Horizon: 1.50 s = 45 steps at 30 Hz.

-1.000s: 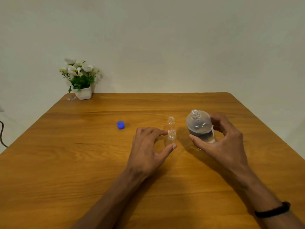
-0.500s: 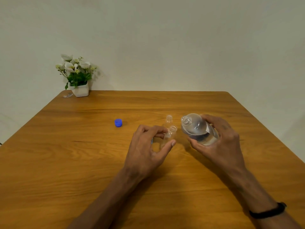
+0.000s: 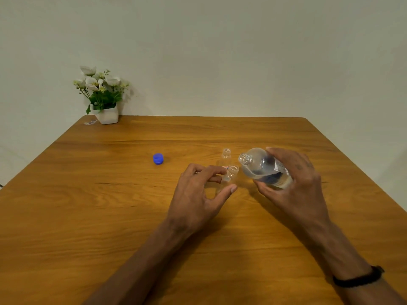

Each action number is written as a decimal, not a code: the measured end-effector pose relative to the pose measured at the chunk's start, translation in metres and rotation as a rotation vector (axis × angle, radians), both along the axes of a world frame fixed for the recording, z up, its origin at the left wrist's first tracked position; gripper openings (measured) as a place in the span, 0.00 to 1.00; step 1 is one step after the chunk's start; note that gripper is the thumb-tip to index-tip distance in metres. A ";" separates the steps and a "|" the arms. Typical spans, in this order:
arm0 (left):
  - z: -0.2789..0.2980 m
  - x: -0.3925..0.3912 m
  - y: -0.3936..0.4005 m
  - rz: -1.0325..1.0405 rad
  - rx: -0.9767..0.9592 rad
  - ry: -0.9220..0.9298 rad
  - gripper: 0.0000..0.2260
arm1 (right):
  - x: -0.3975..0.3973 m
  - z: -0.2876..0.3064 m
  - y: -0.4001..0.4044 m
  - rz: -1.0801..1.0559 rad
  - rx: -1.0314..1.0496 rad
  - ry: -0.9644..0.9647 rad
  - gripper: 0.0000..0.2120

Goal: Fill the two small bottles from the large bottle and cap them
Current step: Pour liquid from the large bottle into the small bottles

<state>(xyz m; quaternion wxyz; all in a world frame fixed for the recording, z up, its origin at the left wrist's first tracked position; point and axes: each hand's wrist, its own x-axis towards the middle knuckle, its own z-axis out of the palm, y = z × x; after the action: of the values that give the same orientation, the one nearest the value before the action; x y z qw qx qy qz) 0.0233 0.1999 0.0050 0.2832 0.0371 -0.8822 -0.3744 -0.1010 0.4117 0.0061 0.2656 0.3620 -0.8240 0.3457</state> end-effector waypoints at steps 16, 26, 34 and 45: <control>-0.003 -0.003 0.000 -0.019 0.010 0.012 0.20 | 0.000 -0.002 0.000 0.016 0.024 0.041 0.40; -0.007 -0.006 -0.002 -0.005 0.025 0.002 0.20 | 0.002 -0.001 -0.001 0.016 0.036 0.080 0.40; -0.008 -0.007 -0.002 0.005 0.034 0.006 0.19 | 0.002 0.000 0.000 0.025 0.045 0.092 0.39; -0.005 -0.005 -0.001 -0.003 0.019 0.014 0.19 | 0.000 -0.001 0.000 0.016 0.062 0.091 0.39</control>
<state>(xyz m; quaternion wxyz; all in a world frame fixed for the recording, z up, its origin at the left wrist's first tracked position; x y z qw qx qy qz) 0.0186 0.1988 -0.0003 0.2886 0.0360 -0.8765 -0.3835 -0.1007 0.4118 0.0051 0.2885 0.3920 -0.8184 0.3054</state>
